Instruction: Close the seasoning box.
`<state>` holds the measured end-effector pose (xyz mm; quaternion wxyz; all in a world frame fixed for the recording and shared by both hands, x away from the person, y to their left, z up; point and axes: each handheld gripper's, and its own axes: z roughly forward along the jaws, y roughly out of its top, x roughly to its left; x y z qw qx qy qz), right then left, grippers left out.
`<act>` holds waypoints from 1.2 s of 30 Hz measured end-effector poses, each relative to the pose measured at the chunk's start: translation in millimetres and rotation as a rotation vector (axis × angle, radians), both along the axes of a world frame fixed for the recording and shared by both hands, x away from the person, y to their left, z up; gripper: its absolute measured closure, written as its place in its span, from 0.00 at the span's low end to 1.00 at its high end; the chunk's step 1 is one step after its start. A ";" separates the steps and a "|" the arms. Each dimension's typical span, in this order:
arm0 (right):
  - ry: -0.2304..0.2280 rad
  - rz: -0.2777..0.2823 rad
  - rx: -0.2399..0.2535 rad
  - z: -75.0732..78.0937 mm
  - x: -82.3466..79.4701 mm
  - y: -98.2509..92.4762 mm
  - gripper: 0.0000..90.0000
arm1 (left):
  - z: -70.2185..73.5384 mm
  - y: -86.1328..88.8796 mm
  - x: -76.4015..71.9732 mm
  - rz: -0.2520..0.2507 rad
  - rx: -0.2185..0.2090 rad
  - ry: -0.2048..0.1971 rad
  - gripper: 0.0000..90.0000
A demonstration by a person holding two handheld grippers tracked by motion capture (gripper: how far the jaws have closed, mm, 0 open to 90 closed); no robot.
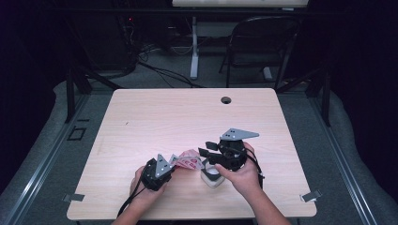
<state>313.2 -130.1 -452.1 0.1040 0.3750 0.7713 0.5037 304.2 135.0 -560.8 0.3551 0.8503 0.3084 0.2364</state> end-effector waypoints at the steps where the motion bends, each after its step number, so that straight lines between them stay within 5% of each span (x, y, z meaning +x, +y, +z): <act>1: -0.007 -0.006 0.003 1.0 -0.5 -1.1 0.65 | -0.3 1.1 0.8 0.004 -0.016 0.007 0.89; 12: -0.049 -0.048 0.032 5.7 -3.7 -14.1 0.64 | 0.6 22.6 11.2 0.053 -0.181 0.100 0.91; 25: -0.067 -0.061 0.061 10.9 -8.1 -21.0 0.64 | 11.1 56.7 17.8 0.126 -0.257 0.101 0.92; 36: -0.080 -0.081 0.075 14.7 -10.3 -29.3 0.64 | 16.1 103.5 15.3 0.253 -0.338 0.114 0.93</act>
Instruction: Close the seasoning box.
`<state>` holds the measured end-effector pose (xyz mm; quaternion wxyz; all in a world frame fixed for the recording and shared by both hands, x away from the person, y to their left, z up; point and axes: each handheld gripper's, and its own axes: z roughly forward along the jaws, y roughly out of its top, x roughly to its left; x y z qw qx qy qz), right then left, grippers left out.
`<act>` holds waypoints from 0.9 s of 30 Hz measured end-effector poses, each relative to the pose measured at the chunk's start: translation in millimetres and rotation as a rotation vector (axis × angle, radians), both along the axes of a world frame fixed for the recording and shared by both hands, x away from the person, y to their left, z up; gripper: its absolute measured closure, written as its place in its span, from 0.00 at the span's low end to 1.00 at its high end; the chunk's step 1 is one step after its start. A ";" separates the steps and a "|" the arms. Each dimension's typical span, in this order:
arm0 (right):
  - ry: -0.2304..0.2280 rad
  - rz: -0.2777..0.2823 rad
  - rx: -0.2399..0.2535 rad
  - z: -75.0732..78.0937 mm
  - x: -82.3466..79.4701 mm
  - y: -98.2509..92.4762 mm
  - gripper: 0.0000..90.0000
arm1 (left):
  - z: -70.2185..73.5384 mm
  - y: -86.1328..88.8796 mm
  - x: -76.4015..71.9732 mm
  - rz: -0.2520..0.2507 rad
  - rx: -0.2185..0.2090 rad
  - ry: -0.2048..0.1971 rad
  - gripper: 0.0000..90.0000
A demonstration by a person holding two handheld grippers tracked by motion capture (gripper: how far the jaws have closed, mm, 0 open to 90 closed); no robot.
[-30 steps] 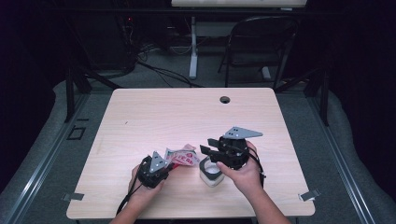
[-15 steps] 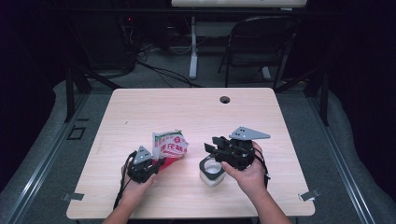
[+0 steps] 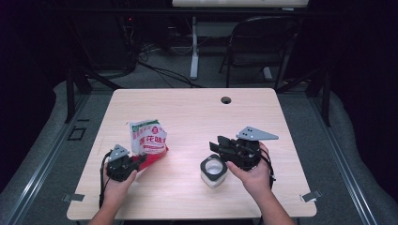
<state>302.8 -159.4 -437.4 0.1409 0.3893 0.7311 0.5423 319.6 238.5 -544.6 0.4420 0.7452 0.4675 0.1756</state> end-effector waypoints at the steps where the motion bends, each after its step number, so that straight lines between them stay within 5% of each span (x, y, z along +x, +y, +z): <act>1: -0.002 -0.001 0.000 0.4 -0.2 -0.8 0.64 | -0.4 4.7 -0.4 0.018 -0.013 0.005 0.93; 4: -0.007 -0.007 0.006 2.2 -1.0 -3.3 0.64 | -3.7 18.2 -0.8 0.072 -0.058 0.033 0.93; 9: -0.011 -0.019 0.010 3.1 -1.0 -7.6 0.64 | -14.8 39.1 -1.4 0.182 -0.192 0.100 0.93; 16: -0.015 -0.032 0.009 2.7 -1.3 -11.3 0.63 | -23.6 46.9 -3.7 0.208 -0.228 0.138 0.92; 27: -0.037 -0.064 0.005 2.7 -3.1 -18.8 0.60 | -25.8 49.2 -6.3 0.237 -0.211 0.148 0.84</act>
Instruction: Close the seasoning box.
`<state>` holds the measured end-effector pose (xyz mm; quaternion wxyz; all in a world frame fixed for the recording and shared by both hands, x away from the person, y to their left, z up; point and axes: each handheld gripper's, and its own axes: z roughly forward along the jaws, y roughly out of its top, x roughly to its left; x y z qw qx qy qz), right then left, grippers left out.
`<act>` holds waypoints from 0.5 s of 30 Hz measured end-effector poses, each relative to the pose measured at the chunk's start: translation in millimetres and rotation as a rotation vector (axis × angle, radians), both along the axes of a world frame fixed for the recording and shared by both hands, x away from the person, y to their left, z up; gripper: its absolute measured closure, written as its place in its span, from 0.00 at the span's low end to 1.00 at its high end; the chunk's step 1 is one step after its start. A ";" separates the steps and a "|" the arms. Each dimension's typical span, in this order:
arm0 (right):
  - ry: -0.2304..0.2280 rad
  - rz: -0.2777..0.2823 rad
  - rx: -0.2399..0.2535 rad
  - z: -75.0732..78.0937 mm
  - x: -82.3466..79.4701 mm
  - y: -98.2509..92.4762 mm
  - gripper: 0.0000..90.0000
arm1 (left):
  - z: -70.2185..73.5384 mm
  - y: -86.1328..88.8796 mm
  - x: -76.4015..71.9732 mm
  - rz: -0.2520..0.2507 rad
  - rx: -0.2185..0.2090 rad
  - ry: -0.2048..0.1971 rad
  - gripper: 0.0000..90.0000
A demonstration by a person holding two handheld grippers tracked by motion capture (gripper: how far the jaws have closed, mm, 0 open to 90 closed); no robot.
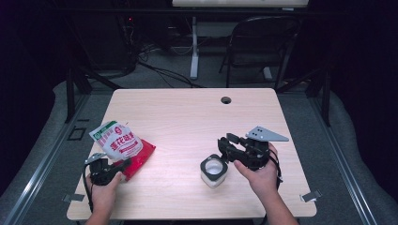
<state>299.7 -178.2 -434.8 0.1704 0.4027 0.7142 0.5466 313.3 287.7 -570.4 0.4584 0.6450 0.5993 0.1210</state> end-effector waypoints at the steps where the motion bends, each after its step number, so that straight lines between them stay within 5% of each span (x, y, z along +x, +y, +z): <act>1: -0.002 -0.007 0.002 0.2 0.1 -1.4 0.60 | 0.0 0.1 -0.1 0.002 0.006 -0.004 0.85; 6: -0.009 -0.021 0.005 0.3 -0.1 -4.2 0.59 | 0.9 -1.8 -1.0 0.001 0.037 -0.015 0.86; 10: -0.016 -0.044 0.001 -1.1 -0.6 -10.4 0.59 | 8.5 -10.4 -4.3 -0.031 0.128 -0.049 0.88; 15: -0.030 -0.068 -0.009 -1.5 -2.1 -15.8 0.57 | 15.7 -21.5 -8.7 -0.064 0.180 -0.098 0.83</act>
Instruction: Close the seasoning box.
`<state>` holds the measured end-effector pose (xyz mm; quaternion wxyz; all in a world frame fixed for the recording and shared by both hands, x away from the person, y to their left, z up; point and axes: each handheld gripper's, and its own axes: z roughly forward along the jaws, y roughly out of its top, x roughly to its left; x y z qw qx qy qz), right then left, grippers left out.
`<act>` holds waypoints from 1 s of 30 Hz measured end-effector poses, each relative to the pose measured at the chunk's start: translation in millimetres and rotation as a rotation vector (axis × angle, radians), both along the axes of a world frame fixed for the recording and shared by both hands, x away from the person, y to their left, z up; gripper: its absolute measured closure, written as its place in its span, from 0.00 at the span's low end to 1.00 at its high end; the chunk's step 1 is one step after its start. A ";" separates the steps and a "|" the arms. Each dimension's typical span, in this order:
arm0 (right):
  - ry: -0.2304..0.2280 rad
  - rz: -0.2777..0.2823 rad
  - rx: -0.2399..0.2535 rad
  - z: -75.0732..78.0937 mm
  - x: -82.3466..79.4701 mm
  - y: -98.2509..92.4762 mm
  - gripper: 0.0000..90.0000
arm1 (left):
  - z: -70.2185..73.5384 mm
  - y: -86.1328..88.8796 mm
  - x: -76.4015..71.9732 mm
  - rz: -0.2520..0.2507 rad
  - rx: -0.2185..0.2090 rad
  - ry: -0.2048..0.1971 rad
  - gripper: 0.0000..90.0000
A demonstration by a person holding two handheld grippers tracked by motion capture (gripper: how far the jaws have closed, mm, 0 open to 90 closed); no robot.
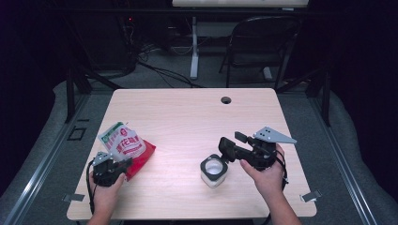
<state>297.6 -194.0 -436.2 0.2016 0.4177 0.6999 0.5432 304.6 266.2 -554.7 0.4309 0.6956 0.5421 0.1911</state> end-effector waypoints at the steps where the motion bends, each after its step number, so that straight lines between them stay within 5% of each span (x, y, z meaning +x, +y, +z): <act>1: -0.008 -0.014 -0.016 -0.7 -0.1 -2.7 0.55 | 4.9 -4.5 -3.6 -0.025 0.002 -0.036 0.82; 7: 0.014 -0.044 -0.050 -11.4 4.8 -10.7 0.51 | 15.7 -13.5 -15.2 -0.077 0.036 -0.105 0.66; 14: 0.042 -0.026 -0.068 -23.9 6.7 -6.9 0.51 | 14.2 -19.6 -19.2 -0.105 0.047 -0.096 0.58; 18: 0.048 -0.004 -0.084 -25.9 3.5 -2.4 0.61 | 13.5 -24.5 -20.7 -0.143 0.053 -0.080 0.54; 27: 0.028 0.013 -0.095 -27.0 -5.0 1.5 0.80 | 12.0 -45.3 -31.5 -0.256 0.157 -0.083 0.49; 30: 0.029 0.021 -0.099 -26.8 -5.5 1.8 0.83 | 10.0 -47.4 -32.2 -0.272 0.159 -0.073 0.49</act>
